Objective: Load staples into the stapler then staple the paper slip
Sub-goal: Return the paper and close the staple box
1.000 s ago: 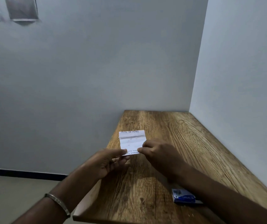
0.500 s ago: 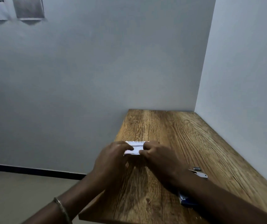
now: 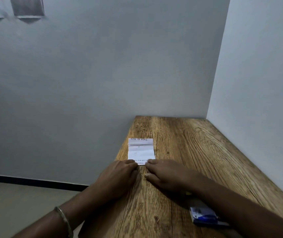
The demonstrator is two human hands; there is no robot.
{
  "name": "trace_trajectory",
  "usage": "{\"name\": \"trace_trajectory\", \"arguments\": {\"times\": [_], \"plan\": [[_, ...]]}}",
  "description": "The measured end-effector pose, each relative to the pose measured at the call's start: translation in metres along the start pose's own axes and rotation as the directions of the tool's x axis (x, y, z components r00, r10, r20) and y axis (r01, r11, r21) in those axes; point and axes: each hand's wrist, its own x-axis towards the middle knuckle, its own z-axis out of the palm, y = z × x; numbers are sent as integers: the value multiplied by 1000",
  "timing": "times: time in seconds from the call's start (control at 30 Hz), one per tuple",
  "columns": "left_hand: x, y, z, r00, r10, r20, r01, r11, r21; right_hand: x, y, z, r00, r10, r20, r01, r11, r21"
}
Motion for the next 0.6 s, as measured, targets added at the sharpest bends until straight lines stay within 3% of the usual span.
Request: {"name": "trace_trajectory", "arguments": {"times": [0.13,0.27,0.6], "plan": [[26,-12,9,990,-33,139,34,999,-3,23,13,-3,980,79,180,-95,992,81],[59,-27,17,974,-88,207,100,994,-47,52,27,1,976,132,172,-157,977,143],[135,-67,37,963,-196,186,220,968,-121,129,73,17,965,211,155,-236,957,168]]}}
